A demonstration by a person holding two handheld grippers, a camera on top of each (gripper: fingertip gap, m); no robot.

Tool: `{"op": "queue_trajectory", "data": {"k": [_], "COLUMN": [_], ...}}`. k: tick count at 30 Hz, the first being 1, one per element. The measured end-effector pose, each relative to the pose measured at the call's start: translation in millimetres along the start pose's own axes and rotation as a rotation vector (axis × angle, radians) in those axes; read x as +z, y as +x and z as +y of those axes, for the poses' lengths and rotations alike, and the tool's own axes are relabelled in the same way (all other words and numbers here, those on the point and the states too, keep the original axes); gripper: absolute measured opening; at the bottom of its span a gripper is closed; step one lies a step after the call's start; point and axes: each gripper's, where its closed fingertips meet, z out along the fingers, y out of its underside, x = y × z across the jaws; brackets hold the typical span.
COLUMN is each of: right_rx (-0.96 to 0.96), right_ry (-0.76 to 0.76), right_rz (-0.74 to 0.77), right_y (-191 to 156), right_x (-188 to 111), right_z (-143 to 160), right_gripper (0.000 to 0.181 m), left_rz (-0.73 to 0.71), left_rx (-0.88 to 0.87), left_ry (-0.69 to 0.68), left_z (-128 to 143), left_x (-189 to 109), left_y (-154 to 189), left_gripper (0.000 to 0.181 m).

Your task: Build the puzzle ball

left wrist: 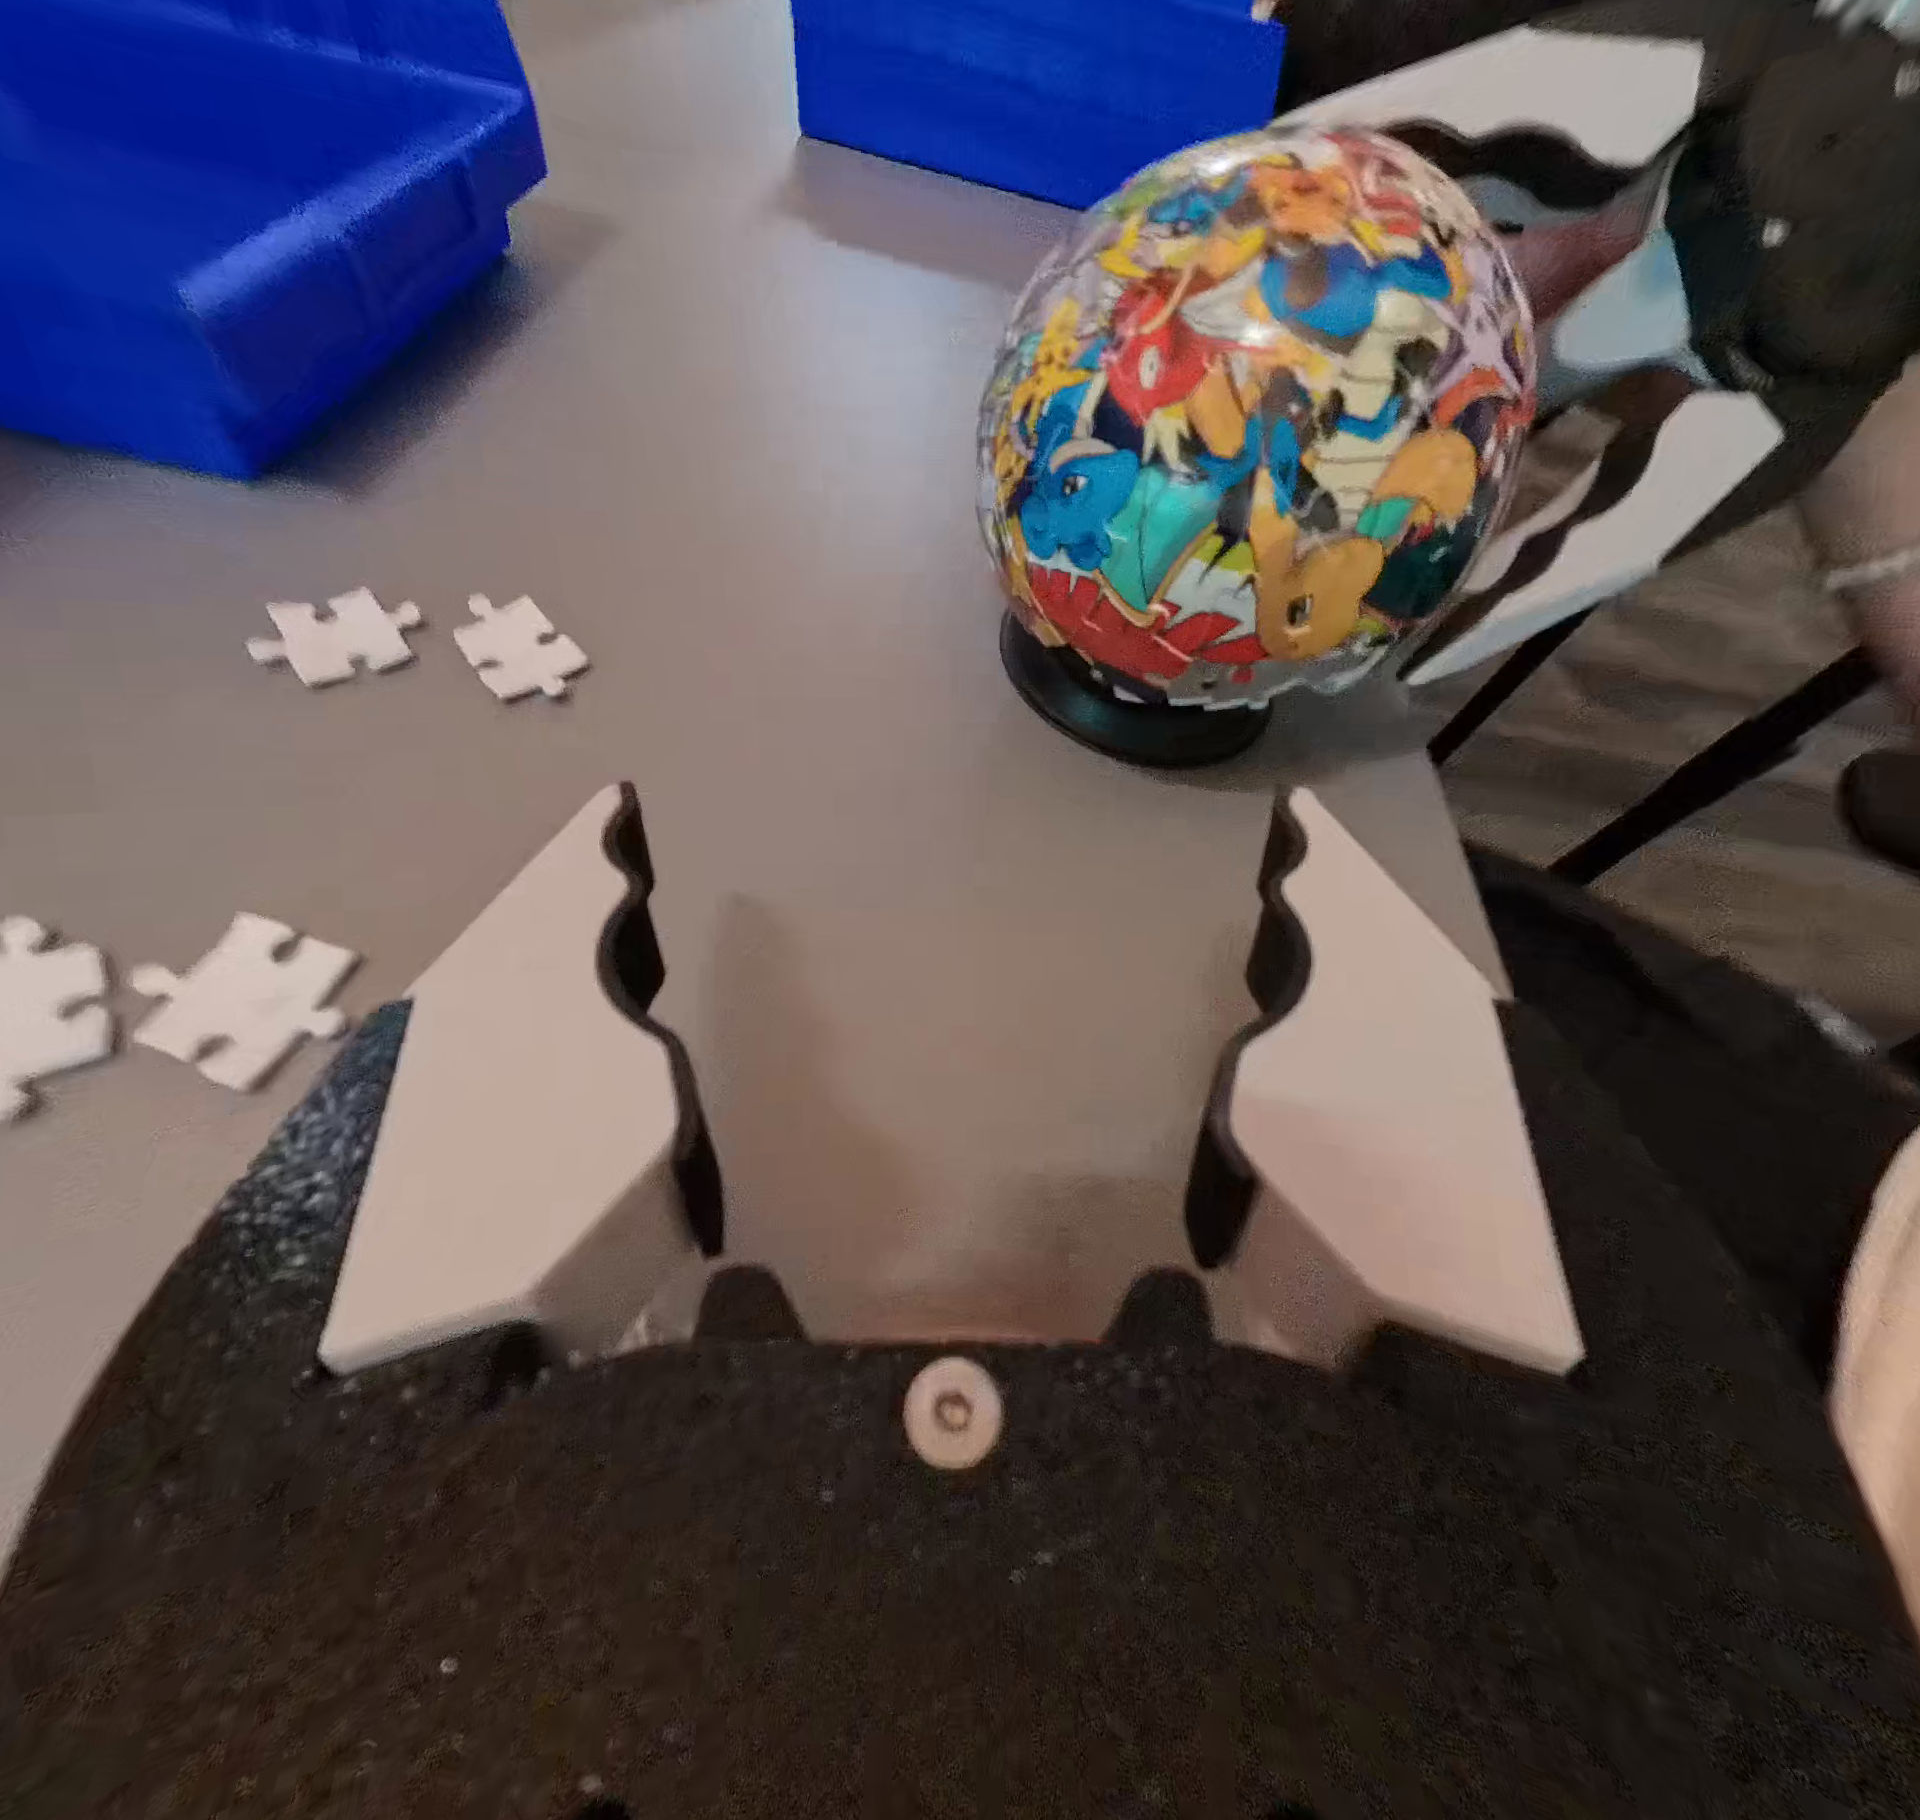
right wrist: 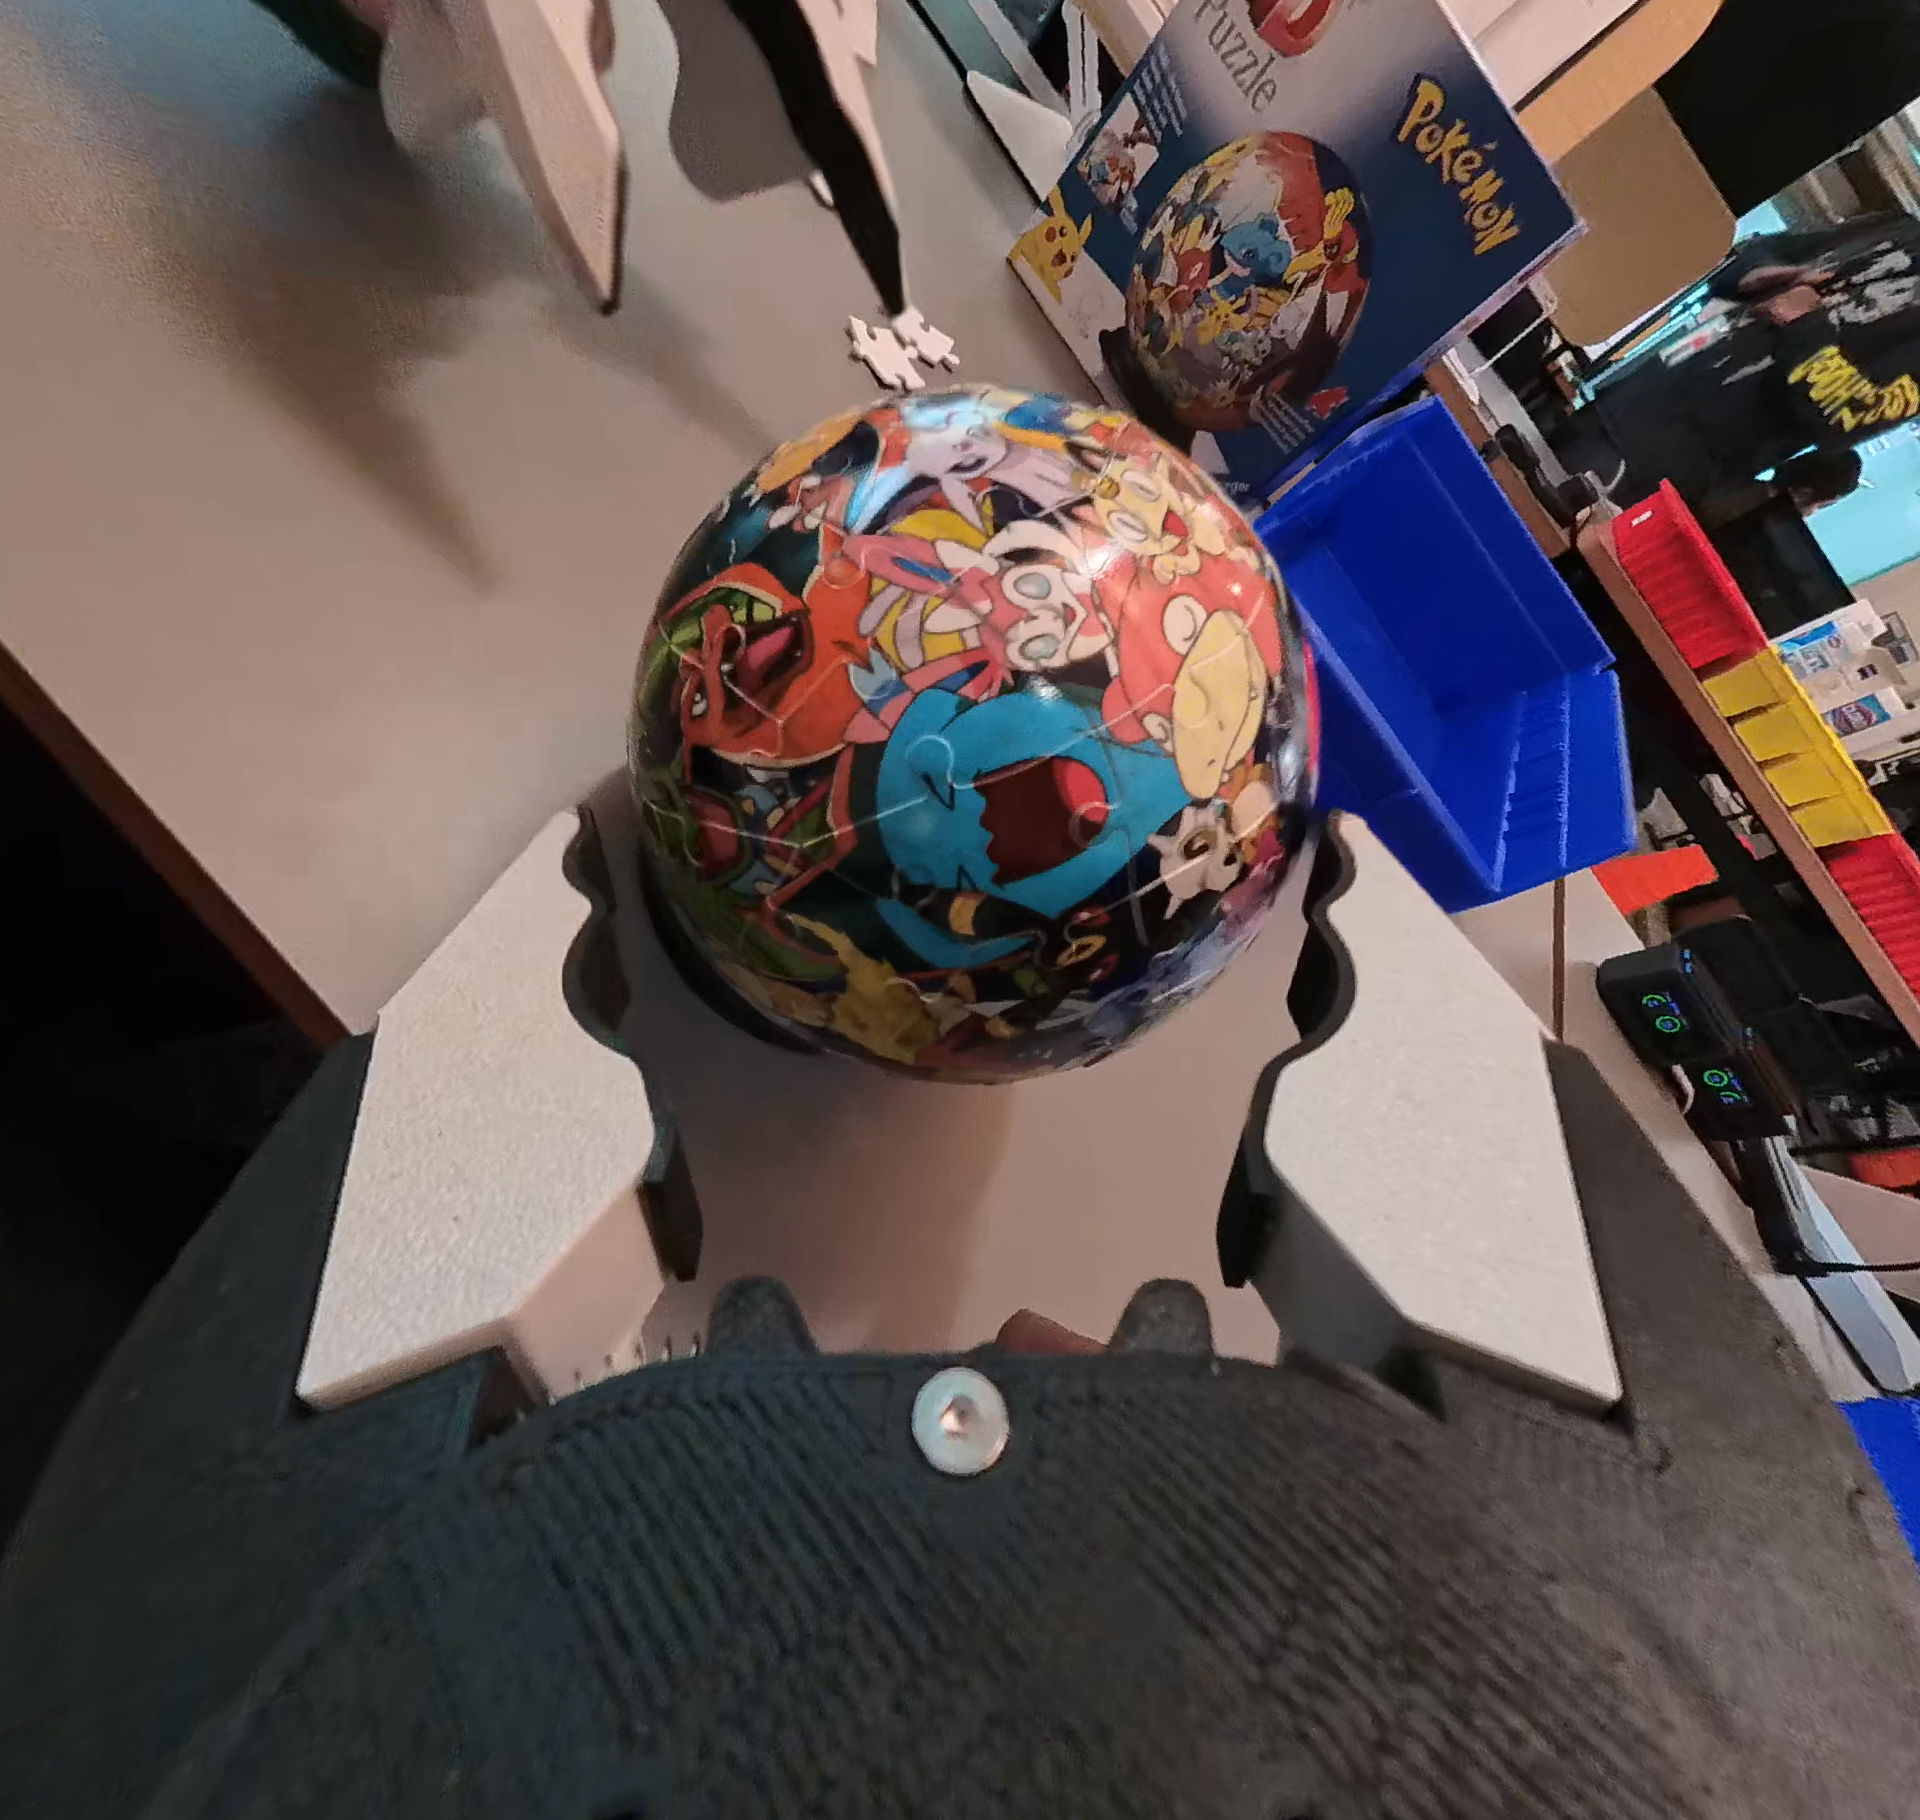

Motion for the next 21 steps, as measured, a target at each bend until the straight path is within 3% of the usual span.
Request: {"op": "queue_trajectory", "data": {"k": [2,7,14,21], "right_rx": [0.021,0.055,0.05,0.054], "right_ry": [0.023,0.058,0.061,0.06], "right_rz": [0.002,0.022,0.028,0.011], "right_y": [2,9,14,6], "right_x": [-2,-7,-2,-2], "right_z": [-4,-8,-1,5], "right_gripper": [0.13,0.134,0.14,0.142], "left_rz": [-0.013,-0.222,-0.295,-0.261], "left_rx": [-0.071,-0.116,0.094,0.071], "left_ry": [-0.011,-0.055,-0.196,-0.228], "left_z": [3,10,17,13], "left_x": [1,4,35,65], "left_y": [-6,-35,-22,-8], "left_gripper": [0.115,0.116,0.115,0.116]}}
